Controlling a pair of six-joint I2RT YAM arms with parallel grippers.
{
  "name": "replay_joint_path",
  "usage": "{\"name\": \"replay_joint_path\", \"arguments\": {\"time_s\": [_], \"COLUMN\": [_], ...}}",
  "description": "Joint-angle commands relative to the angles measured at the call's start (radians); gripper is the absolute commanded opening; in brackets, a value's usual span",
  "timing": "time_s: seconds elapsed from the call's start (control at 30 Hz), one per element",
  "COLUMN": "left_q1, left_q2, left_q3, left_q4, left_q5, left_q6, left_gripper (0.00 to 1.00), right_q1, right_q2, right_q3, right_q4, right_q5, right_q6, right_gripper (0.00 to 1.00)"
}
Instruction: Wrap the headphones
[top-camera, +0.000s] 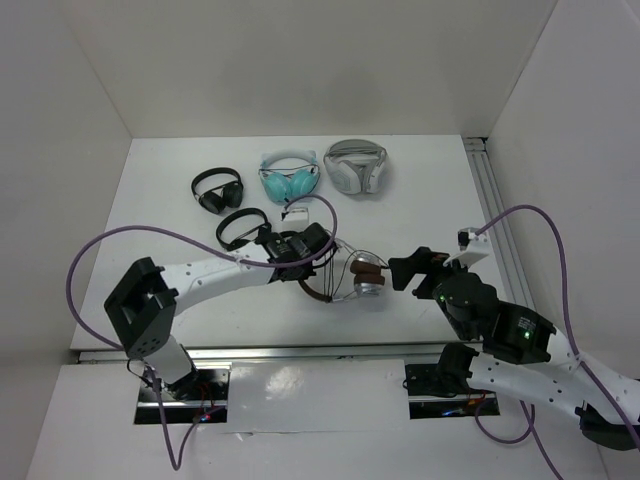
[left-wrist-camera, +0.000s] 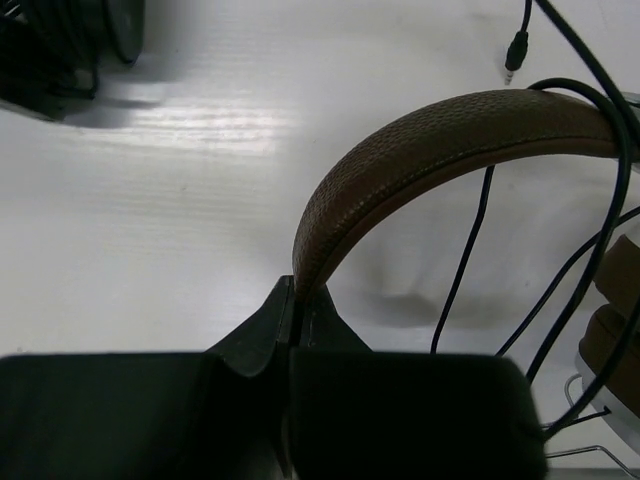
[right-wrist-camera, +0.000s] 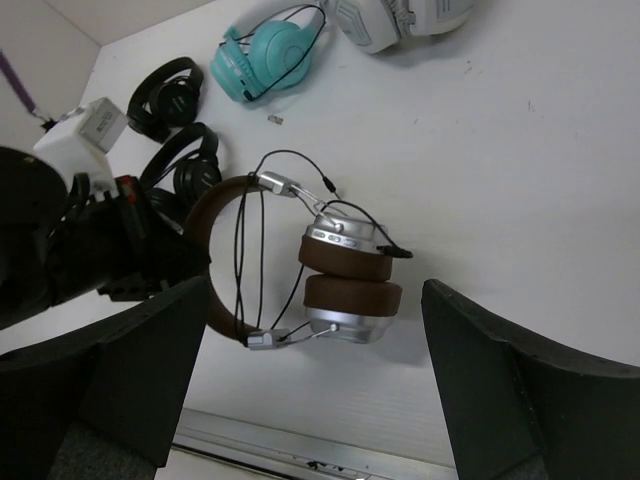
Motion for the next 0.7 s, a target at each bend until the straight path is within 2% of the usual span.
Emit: {"name": "replay_joint_path", "arguments": {"time_s": [0.0, 0.37, 0.57, 0.67], "left_q1": [0.032, 0.201, 0.236, 0.247], "left_q2": [0.05, 0.293, 0.409, 0.454], "left_q3": [0.103, 0.215, 0.269, 0.296], "left_q4": [0.097, 0.228, 0.237, 0.237], "left_q5": [0.06, 0.225, 0.245, 0.282], "left_q6": [0.038, 0.107, 0.107, 0.097], "left_gripper": [0.0, 0.0, 0.0, 0.03], "right_q1": [0.002, 0.002, 0.002, 0.002], "right_q2": [0.005, 0.038, 0.038, 0.028], "right_q3": [-0.004, -0.024, -0.035, -0.035], "right_q4": [0.033, 0.062, 0.072, 0.072], "right_q5": [0.004, -0.005, -0.034, -0.034], "right_q6": [-0.01, -0.038, -0.038, -0.038], "right_gripper": [0.93, 0.93, 0.93, 0.93]}}
